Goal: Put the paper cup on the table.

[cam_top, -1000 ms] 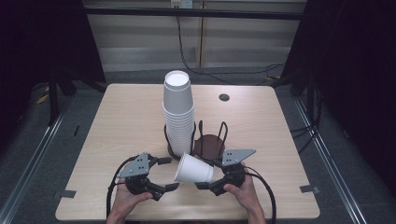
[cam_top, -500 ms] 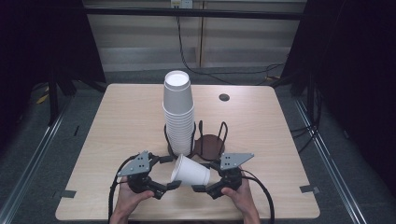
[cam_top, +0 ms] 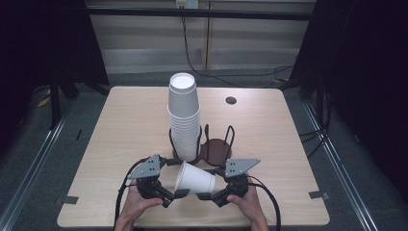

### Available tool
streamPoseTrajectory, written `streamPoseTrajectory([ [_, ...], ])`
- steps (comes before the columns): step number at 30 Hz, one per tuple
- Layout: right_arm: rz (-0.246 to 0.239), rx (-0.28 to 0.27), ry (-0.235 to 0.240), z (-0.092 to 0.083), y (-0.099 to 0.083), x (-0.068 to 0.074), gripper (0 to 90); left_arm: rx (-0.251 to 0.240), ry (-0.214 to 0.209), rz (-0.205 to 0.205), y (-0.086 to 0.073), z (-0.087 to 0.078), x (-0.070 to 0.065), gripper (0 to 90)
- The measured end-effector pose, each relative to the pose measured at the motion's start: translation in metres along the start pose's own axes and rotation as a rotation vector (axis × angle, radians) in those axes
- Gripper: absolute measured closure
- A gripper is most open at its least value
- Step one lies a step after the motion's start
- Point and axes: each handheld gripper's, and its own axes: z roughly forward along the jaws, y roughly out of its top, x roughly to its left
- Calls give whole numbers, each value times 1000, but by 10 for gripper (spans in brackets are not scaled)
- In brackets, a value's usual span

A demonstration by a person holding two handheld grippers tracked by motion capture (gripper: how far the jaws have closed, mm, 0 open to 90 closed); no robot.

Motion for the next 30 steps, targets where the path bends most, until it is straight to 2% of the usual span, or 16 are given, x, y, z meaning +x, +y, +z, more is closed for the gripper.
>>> streamPoseTrajectory([
  [10,-3,8,8,3,1,0,235,13,-28,-8,-1,8,2,0],
  [18,-13,22,13,4,3,0,235,-3,-67,-24,-2,9,3,36],
  [25,-10,22,17,4,3,-1,234,3,-74,-28,0,9,4,55],
  [30,-3,25,28,4,1,-2,221,-25,-97,-33,1,6,4,85],
])
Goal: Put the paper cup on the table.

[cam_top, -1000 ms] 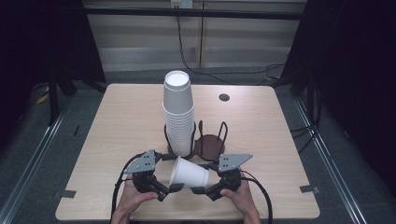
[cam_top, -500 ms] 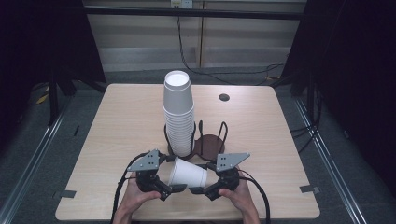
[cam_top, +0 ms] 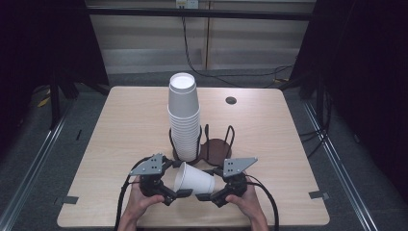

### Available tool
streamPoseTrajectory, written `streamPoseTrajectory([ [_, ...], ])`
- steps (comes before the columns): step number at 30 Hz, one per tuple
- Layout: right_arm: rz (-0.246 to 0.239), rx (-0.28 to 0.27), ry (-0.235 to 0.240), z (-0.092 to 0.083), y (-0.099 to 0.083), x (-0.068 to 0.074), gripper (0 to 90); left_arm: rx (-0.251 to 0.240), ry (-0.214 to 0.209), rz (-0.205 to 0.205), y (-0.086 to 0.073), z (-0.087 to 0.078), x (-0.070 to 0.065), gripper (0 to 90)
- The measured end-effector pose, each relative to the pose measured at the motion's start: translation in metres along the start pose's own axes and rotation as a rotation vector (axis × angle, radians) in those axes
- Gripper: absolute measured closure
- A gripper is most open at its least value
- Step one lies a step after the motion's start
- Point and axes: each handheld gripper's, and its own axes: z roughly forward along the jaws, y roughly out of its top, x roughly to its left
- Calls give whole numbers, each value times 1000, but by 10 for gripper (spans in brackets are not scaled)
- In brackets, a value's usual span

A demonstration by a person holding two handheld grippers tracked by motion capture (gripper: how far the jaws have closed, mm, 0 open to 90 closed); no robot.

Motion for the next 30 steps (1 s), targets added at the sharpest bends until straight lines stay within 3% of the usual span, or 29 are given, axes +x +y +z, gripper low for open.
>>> streamPoseTrajectory([
  [12,14,-27,-36,-1,-2,0,138,-15,8,-5,2,-2,0,101],
  [19,27,-69,-97,-7,-4,0,133,-7,38,-14,3,-7,2,101],
  [24,24,-86,-147,-11,-5,1,133,15,81,-9,3,-10,2,101],
  [27,27,-103,-168,-14,-6,1,133,16,83,-10,2,-13,2,101],
  [30,19,-108,-215,-17,-7,3,133,26,101,-8,2,-15,3,101],
])
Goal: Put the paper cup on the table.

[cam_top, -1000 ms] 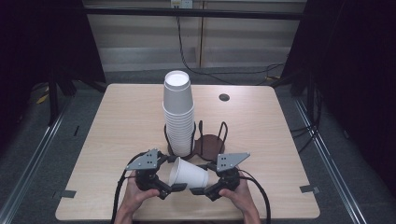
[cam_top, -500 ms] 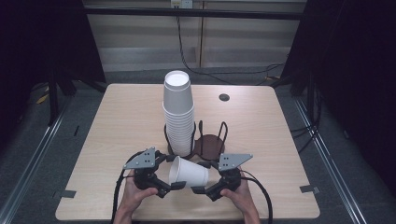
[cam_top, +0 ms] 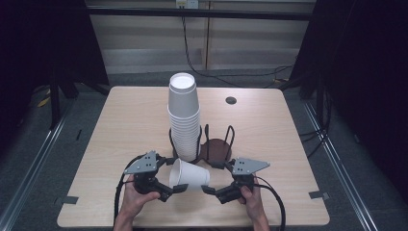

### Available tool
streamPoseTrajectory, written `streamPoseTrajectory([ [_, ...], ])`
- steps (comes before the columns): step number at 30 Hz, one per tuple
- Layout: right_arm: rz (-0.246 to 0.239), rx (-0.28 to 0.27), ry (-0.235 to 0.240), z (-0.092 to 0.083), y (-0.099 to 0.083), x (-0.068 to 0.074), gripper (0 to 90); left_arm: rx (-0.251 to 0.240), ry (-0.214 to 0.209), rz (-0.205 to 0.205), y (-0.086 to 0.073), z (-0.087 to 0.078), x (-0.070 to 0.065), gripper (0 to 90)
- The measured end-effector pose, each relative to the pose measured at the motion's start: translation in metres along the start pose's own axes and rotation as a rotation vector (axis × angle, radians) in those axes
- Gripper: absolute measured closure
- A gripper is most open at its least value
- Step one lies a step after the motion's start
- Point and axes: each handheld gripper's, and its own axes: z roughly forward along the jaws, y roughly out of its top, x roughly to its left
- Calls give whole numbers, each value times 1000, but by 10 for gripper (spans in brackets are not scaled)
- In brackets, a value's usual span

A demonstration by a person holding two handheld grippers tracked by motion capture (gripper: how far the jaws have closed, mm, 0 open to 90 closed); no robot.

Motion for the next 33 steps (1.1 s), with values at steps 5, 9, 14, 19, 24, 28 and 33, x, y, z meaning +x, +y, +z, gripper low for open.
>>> streamPoseTrajectory([
  [5,-16,-44,-107,-8,-6,2,132,8,23,2,0,-5,2,101],
  [9,-20,-68,-199,-16,-12,-1,132,5,35,1,1,-9,4,101],
  [14,-17,-100,-269,-21,-17,-2,132,19,49,-1,0,-14,6,101],
  [19,-7,-149,-364,-29,-26,-4,132,29,71,-4,-1,-21,8,101],
  [24,3,-169,-448,-33,-35,-5,132,33,90,-26,-3,-28,12,100],
  [28,20,-176,-518,-35,-43,-7,133,45,108,-49,-4,-29,17,99],
  [33,17,-192,-565,-35,-45,-7,132,65,131,-60,-4,-34,21,99],
])
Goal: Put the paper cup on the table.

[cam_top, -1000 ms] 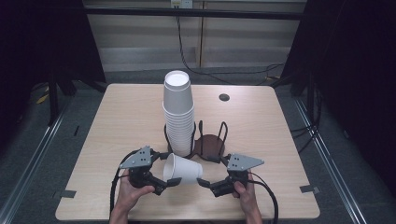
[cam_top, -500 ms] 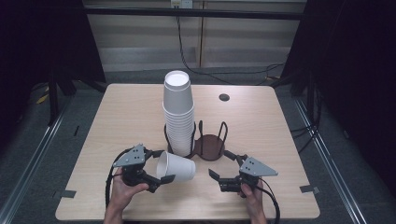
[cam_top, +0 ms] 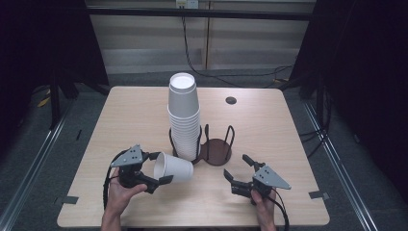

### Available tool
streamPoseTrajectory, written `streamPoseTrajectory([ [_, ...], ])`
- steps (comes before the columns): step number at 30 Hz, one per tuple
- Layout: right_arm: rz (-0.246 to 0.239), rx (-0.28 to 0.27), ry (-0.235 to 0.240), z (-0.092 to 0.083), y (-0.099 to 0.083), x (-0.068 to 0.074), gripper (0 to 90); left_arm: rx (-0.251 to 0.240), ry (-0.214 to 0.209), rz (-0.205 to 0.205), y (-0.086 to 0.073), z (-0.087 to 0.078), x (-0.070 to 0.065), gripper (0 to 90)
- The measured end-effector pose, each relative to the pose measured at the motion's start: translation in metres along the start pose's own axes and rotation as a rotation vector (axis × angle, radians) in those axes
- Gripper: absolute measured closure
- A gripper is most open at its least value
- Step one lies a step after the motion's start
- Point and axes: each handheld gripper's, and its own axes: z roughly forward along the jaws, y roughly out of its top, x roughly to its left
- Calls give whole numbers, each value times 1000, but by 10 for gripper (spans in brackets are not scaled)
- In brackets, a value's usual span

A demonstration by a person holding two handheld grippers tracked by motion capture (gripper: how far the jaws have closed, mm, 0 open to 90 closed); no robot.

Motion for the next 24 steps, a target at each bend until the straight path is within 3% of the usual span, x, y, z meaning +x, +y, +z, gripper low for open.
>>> streamPoseTrajectory([
  [3,-7,-16,-28,-1,-1,1,131,54,12,-8,1,-1,5,98],
  [4,-12,-23,-40,-2,-1,2,131,62,26,-7,1,-1,6,98],
  [6,-25,-38,-55,-3,-2,5,131,57,15,-12,2,-2,7,98],
  [13,-18,-123,-29,-11,-6,3,128,84,57,-25,8,-13,11,98],
  [17,-13,-131,-19,-11,-6,1,130,116,107,-19,15,-22,14,99],
  [24,-15,-132,-17,-11,-6,1,131,130,154,-33,24,-30,24,99],
])
